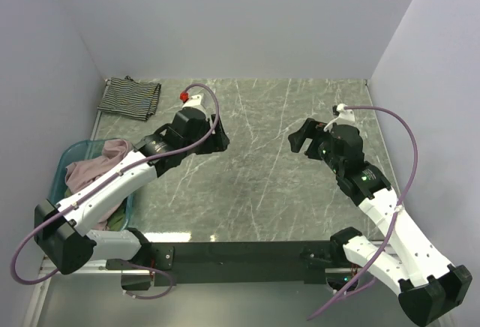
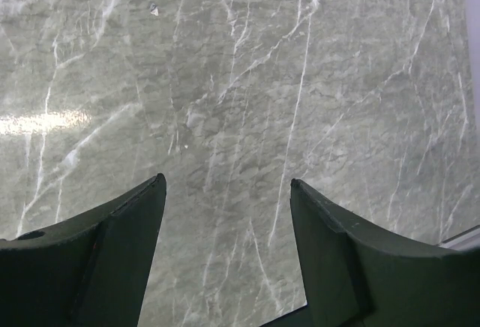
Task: Fold and stack the tank tops
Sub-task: Grab the tank top from the pile
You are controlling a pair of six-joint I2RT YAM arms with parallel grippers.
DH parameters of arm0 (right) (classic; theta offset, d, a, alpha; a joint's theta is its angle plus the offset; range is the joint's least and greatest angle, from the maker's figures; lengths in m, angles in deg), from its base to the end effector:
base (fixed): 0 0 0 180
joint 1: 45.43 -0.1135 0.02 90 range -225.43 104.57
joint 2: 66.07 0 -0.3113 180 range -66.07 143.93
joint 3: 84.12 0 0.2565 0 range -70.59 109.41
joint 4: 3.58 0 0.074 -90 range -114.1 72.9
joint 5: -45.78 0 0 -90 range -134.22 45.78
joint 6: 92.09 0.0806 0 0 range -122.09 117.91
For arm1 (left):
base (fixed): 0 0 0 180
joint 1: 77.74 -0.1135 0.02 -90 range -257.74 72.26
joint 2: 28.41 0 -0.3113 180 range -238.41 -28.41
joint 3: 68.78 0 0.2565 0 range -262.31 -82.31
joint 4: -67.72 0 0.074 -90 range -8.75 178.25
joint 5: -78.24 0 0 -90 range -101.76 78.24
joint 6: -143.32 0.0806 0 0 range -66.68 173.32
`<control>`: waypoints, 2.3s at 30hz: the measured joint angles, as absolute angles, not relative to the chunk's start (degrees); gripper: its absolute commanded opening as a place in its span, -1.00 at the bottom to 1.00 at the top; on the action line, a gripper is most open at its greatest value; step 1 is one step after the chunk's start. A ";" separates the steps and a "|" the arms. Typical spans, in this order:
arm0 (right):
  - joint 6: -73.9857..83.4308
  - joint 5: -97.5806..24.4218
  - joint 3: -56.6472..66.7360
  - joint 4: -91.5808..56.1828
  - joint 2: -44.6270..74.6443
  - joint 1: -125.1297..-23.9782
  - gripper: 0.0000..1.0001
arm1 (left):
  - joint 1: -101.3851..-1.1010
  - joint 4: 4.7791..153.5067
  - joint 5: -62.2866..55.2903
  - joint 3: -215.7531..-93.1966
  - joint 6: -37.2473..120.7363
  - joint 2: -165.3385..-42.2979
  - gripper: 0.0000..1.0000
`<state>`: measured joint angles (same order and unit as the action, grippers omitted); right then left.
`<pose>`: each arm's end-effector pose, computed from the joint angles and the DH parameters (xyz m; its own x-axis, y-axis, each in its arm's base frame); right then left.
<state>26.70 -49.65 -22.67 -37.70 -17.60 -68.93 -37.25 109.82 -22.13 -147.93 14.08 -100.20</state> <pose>0.1932 0.0757 0.3485 -0.4420 0.3306 -0.8338 -0.1177 0.9002 0.4193 0.2399 -0.1858 0.3547 -0.6685 -0.2474 -0.7013 0.1334 0.8879 -0.4404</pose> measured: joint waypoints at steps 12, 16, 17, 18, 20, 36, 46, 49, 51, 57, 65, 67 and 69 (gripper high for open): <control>26.25 -49.24 -22.67 -38.95 -18.26 -68.93 0.83 | -37.84 113.98 -27.86 -149.00 9.21 -99.44 0.52; 26.09 -48.56 -22.65 -39.54 -18.24 -68.91 0.83 | -44.18 120.38 -33.02 -150.99 2.01 -98.76 0.62; 26.09 -48.12 -22.65 -39.71 -18.24 -68.91 0.83 | -47.63 122.57 -34.33 -151.12 -0.54 -98.26 0.63; 26.09 -47.68 -22.65 -39.87 -18.22 -68.91 0.83 | -52.75 125.30 -35.83 -151.12 -3.89 -97.36 0.89; 26.11 -46.66 -22.65 -39.93 -17.93 -68.91 0.83 | -62.61 130.09 -40.42 -150.84 -9.98 -95.02 0.96; 26.16 -37.54 -22.65 -39.87 -13.63 -68.93 0.90 | -98.65 137.45 -45.26 -143.87 -27.03 -103.59 0.99; 26.16 -36.14 -22.65 -39.85 -13.39 -68.93 0.92 | -103.06 135.27 -43.03 -143.89 -30.51 -112.05 0.88; 26.16 -36.08 -22.65 -39.87 -13.39 -68.93 0.93 | -103.37 134.65 -42.85 -143.89 -30.60 -113.38 0.67; 26.16 -35.99 -22.65 -39.87 -13.39 -68.93 0.93 | -103.61 134.17 -42.57 -143.89 -30.64 -113.84 0.52; 26.16 -35.93 -22.65 -39.87 -13.39 -68.93 0.93 | -103.87 133.01 -42.09 -143.93 -30.38 -113.95 -0.99; 26.16 -35.95 -22.65 -39.85 -13.39 -68.93 0.93 | -103.85 134.68 -42.06 -148.43 -27.67 -112.75 -0.99; 26.16 -35.93 -22.65 -39.87 -13.39 -68.93 0.93 | -103.76 134.68 -42.06 -150.16 -26.27 -110.67 -0.99; 26.16 -35.77 -22.65 -39.85 -13.39 -68.93 0.93 | -103.13 134.48 -42.13 -152.00 -24.17 -107.37 -0.99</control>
<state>26.16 -35.77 -22.65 -39.85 -13.39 -68.93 -103.13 134.48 -42.13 -152.00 -24.17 -107.37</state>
